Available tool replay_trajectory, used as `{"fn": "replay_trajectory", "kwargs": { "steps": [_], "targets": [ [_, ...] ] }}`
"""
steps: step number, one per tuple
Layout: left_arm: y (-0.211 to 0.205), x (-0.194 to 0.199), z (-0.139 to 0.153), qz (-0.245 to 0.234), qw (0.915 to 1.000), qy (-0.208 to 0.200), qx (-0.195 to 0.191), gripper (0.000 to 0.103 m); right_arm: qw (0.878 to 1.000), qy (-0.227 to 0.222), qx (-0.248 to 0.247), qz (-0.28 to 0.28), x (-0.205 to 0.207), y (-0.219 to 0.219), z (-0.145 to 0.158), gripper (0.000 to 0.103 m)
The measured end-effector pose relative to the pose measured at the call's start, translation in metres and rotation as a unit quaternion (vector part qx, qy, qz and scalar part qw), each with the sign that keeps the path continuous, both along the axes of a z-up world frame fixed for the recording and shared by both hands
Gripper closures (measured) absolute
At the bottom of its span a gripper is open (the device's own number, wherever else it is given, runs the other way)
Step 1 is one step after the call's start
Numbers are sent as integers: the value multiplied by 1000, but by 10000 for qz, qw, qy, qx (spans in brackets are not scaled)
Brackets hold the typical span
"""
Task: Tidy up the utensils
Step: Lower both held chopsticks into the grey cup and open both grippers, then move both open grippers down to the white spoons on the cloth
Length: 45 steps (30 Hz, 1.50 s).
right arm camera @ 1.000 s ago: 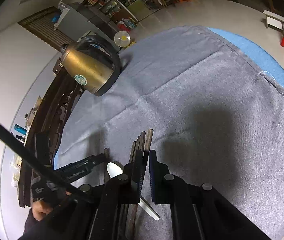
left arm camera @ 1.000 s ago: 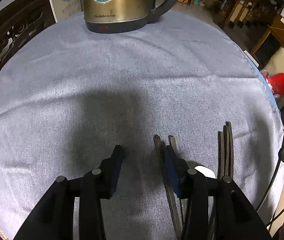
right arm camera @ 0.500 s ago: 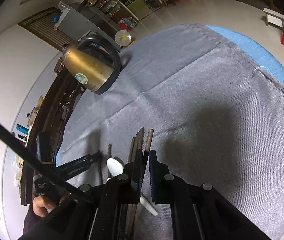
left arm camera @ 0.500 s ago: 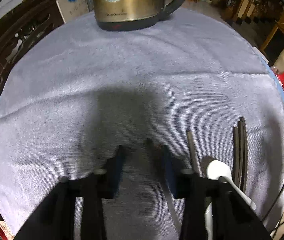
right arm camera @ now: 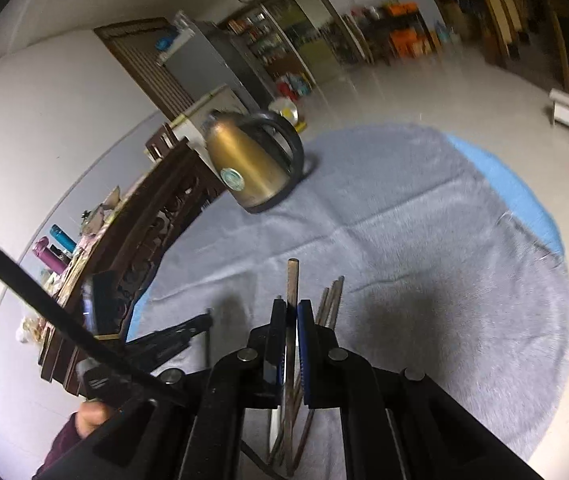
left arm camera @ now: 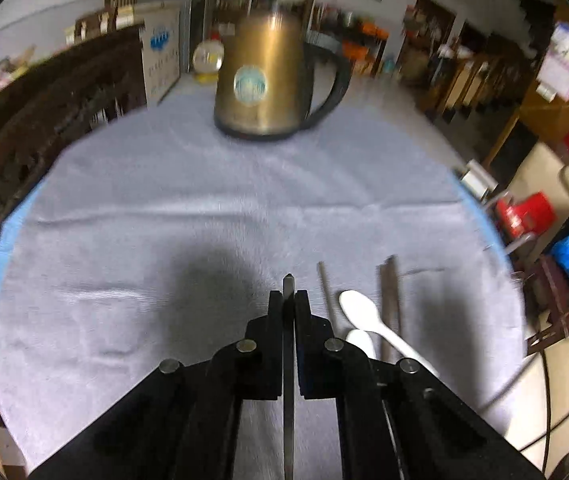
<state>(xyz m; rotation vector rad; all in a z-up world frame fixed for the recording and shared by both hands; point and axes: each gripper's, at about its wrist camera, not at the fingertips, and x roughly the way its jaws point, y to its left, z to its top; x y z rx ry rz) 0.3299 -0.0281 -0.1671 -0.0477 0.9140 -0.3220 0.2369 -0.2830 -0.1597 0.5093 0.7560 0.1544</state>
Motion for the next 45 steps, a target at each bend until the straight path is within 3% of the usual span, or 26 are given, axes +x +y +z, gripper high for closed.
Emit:
{"fn": "replay_trajectory", "kwargs": {
  "steps": [7,15,21,26,31,37,41,43,45],
  "targets": [
    [31,-80,66,193,9932,-1046,-476,98,9937,-915,-526,-376,-78,33,53,97],
    [54,-149,120,336,9742,-2035,-913,98,9806,-1647,-807,-690,-144,51,98,97],
    [57,-187,155,206,9590,-2611,-1086,98,9751,-2010,-706,-621,-177,60,128,97],
    [62,-205,165,125,9544,-2710,-1247,98,9722,-2224,-607,-416,-197,70,143,97],
    [55,-204,150,115,9621,-2494,-1096,98,9725,-2225,-643,-248,-206,82,142,97],
    [44,-184,102,102,9827,-1666,-803,98,9823,-1619,-945,-35,-189,104,104,97],
    [49,-178,87,163,9882,-1322,-756,97,9886,-1003,-1119,77,-178,111,78,96],
    [56,-183,89,172,9868,-1357,-861,89,9915,-893,-930,148,-179,106,76,85],
    [65,-190,96,246,9834,-1546,-921,59,9905,-1096,-823,44,-187,97,82,70]
  ]
}}
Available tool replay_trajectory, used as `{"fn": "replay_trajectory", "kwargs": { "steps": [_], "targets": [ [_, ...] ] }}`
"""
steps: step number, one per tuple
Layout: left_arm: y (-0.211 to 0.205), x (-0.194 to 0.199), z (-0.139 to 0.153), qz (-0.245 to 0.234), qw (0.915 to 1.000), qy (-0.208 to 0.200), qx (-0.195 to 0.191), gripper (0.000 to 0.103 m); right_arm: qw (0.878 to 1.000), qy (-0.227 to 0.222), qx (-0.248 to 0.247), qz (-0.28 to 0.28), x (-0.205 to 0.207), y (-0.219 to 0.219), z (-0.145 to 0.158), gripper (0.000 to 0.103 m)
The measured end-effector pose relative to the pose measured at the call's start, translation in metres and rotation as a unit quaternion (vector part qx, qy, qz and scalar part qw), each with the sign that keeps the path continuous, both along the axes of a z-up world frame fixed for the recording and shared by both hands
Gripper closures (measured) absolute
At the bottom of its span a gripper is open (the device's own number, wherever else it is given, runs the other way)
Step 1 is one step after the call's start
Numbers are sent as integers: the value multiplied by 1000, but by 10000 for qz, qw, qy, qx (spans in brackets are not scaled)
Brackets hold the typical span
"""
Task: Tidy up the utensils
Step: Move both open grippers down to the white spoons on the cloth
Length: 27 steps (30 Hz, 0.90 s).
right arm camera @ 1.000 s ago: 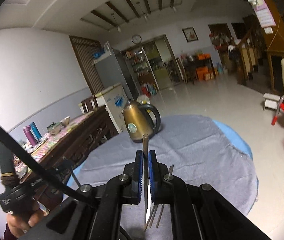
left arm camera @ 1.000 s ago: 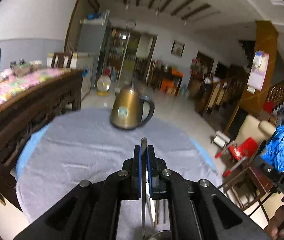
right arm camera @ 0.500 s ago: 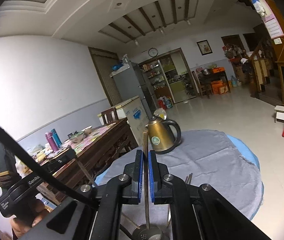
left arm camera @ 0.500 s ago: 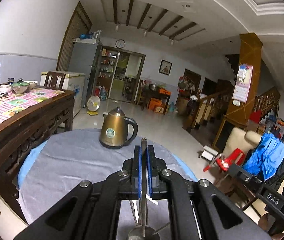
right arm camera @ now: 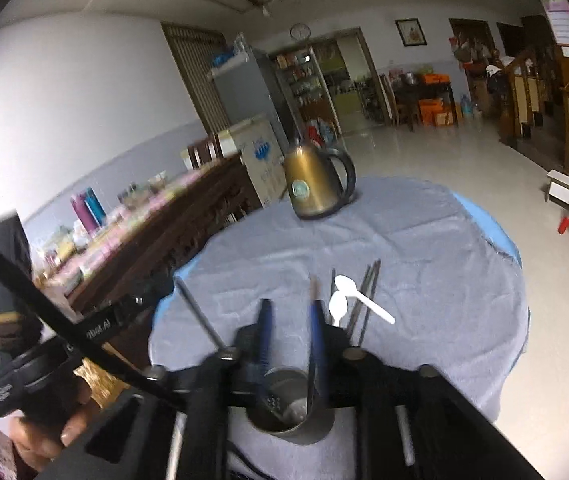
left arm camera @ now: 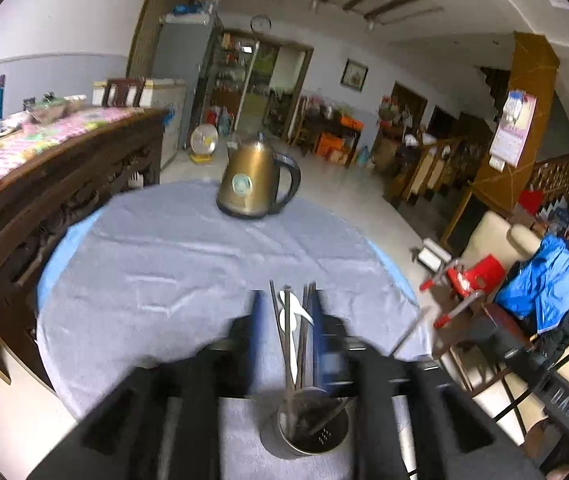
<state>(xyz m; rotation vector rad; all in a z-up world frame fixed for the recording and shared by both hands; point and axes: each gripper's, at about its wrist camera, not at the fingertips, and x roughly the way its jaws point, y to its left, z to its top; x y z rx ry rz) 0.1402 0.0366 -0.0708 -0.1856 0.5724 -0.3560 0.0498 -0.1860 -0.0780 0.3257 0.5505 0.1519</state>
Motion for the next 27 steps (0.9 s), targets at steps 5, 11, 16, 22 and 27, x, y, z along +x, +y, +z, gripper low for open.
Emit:
{"fn": "replay_trajectory", "kwargs": {
  "steps": [5,11,16,22,27],
  "targets": [
    [27,-13,11,370,9986,-374,-106,50,9954,-668,309,-614,-27,-37,17,63],
    [49,1,-11,713,9973,112,-162,50,9910,-325,624,-1138,-27,-72,0,63],
    [52,16,-39,805,9954,507,-75,50,9898,33,803,-1173,-16,-85,-20,63],
    [50,40,-67,810,9928,884,42,50,9899,370,805,-1107,0,-83,-48,63],
    [46,59,-97,685,9909,1144,194,50,9886,685,838,-1051,21,-83,-71,63]
  ]
}}
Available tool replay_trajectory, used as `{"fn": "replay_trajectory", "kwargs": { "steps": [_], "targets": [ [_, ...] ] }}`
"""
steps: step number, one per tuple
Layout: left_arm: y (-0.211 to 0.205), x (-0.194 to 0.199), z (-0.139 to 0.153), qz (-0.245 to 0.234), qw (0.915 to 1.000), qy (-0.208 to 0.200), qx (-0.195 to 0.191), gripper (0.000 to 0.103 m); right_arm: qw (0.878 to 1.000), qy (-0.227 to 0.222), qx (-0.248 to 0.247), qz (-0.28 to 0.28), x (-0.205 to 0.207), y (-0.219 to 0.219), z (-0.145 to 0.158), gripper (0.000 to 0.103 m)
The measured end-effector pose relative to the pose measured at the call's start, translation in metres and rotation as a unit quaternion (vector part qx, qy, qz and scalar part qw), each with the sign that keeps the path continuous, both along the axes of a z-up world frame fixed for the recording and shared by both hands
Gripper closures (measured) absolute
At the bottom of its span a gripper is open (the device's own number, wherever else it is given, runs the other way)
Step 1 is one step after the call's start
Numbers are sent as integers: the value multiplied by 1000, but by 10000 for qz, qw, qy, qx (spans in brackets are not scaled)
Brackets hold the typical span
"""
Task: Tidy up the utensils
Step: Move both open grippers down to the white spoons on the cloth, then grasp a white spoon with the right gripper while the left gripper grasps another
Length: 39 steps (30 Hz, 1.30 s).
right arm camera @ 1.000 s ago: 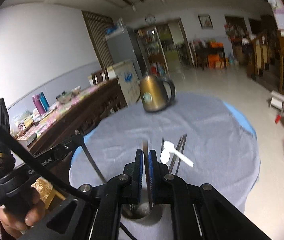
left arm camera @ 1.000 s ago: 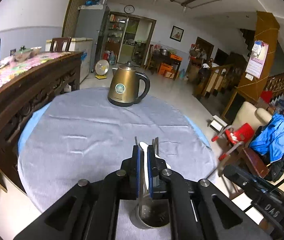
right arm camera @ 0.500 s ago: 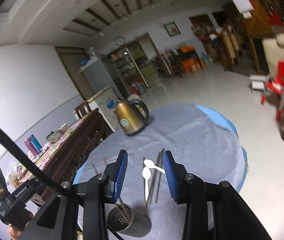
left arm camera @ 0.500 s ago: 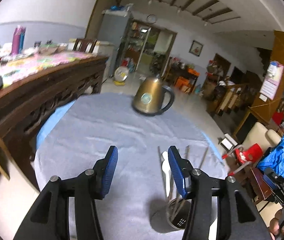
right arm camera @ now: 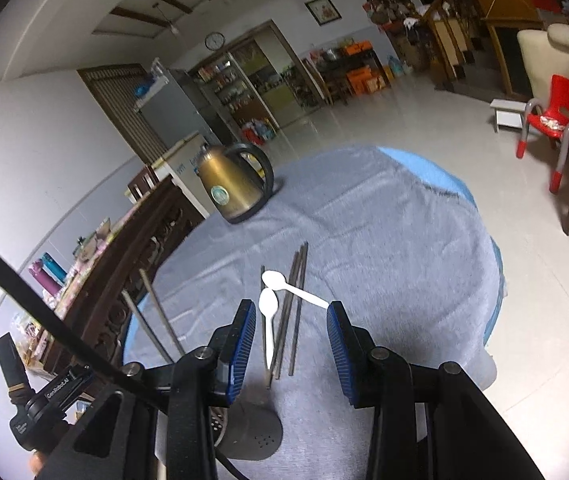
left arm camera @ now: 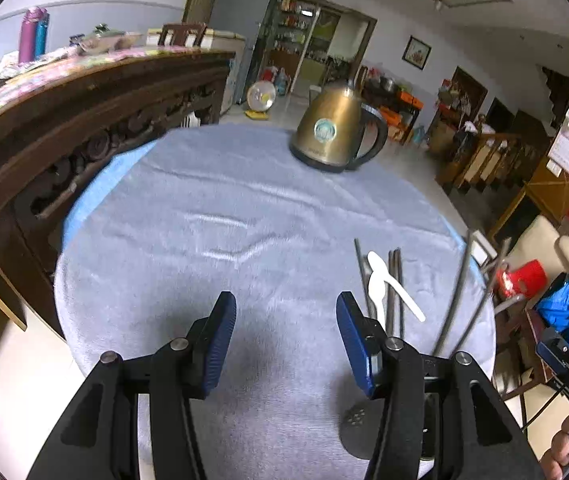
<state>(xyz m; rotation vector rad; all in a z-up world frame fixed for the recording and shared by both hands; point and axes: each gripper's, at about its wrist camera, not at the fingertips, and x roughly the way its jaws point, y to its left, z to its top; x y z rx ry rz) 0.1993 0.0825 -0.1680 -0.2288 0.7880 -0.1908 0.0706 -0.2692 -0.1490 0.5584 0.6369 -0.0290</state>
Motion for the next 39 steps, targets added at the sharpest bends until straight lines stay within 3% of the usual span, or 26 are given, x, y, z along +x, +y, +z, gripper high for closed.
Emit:
{"fn": "replay_trajectory", "kwargs": {
  "steps": [4,10,19,22,31,33,34,35,36,39],
  "targets": [
    [-7,26,-28,-347,9988,337,65,50,9996,225,31,191,16,0,-19,63],
    [-18,66,-67,-936,9925,775,-122,50,9932,623,131,974,72,-1,-62,63],
    [-35,111,-88,-1454,9853,893,-76,50,9732,965,406,2048,209,15,-109,63],
    [-44,121,-89,-1659,9824,854,-53,50,9662,1082,223,2330,250,36,-117,52],
    [-83,142,-88,-2391,9680,753,147,51,9475,1610,-384,2736,304,74,-140,51],
    [-94,144,-88,-2572,9635,710,208,57,9465,1569,-624,2749,303,79,-140,52],
    [-99,145,-88,-2639,9618,696,231,61,9453,1580,-733,2759,303,81,-140,62],
    [-105,147,-88,-2746,9587,698,243,72,9455,1582,-849,2716,303,80,-140,74],
    [-109,148,-89,-2827,9562,721,243,77,9449,1612,-941,2689,304,80,-140,96],
    [-124,153,-90,-3004,9506,738,265,77,9479,1591,-953,2592,301,70,-141,98]
  ]
}}
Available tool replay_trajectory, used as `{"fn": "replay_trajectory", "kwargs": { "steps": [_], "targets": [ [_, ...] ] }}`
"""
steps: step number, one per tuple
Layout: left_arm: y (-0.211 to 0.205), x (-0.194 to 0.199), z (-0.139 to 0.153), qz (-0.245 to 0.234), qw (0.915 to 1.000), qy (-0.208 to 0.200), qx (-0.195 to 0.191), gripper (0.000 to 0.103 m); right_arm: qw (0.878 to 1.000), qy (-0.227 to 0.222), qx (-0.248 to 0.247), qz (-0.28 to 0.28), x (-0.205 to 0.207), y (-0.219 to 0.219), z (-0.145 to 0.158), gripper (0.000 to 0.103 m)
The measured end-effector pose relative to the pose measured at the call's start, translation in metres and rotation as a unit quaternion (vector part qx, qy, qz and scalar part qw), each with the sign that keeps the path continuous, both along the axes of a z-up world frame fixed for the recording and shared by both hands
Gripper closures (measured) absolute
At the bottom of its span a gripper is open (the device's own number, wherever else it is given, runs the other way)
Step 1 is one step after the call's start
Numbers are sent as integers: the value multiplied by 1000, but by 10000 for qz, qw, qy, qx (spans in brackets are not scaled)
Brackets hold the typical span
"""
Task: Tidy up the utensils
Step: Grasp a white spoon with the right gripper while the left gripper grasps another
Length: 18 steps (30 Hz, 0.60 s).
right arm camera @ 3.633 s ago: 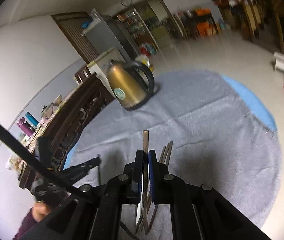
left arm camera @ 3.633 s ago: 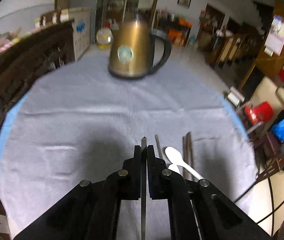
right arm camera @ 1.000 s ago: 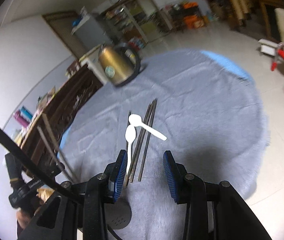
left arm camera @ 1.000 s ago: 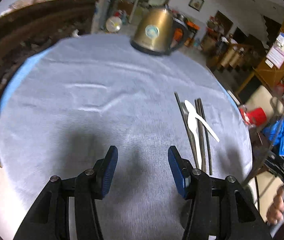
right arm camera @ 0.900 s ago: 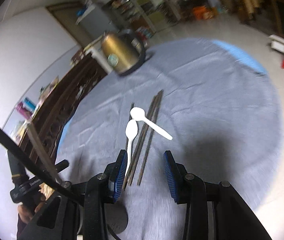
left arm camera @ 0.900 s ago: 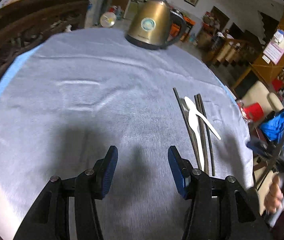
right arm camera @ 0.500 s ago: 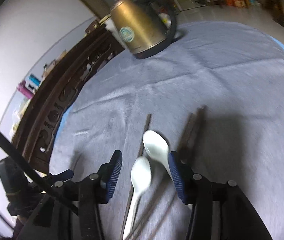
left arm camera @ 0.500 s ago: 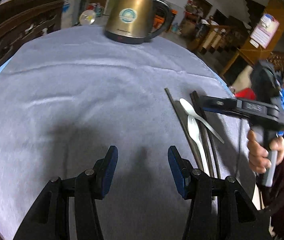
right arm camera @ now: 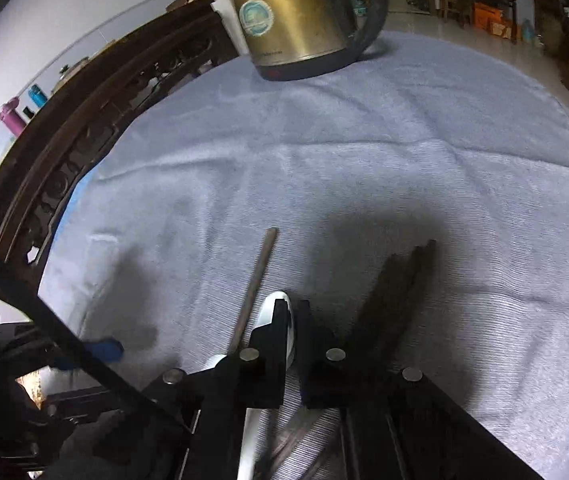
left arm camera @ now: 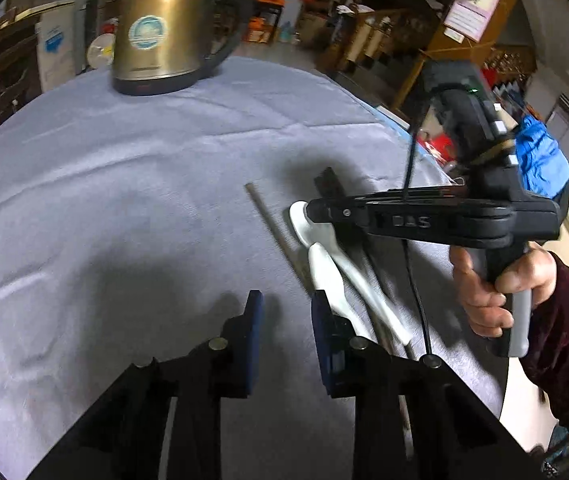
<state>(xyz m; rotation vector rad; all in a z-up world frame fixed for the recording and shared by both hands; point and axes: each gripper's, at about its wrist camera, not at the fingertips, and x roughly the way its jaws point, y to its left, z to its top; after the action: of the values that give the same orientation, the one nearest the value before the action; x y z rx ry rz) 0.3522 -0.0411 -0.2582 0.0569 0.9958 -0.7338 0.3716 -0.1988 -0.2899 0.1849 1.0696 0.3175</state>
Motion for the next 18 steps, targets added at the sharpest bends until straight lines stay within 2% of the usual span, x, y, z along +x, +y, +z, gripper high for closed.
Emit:
{"fn": "replay_trajectory", "kwargs": {
  "steps": [7,13,15,16,17,18],
  "targets": [
    [-34,12,-1,-369,9989,-184,204,77,9976,-245,463,-445,-27,-44,14,99],
    [-57,14,-17,-776,9950,-206,598,78,9948,-34,875,-525,-33,-67,15,97],
    [-58,15,-18,-833,9943,-314,581,78,9934,7,993,-577,-31,-67,14,97],
    [-57,15,-17,-811,9945,-336,578,82,9926,2,1056,-599,-31,-68,13,96],
    [-56,16,-18,-792,9946,-323,586,94,9923,3,1081,-605,-31,-68,12,96],
    [-53,16,-18,-790,9947,-315,580,98,9923,12,1092,-582,-31,-67,12,96]
  ]
}}
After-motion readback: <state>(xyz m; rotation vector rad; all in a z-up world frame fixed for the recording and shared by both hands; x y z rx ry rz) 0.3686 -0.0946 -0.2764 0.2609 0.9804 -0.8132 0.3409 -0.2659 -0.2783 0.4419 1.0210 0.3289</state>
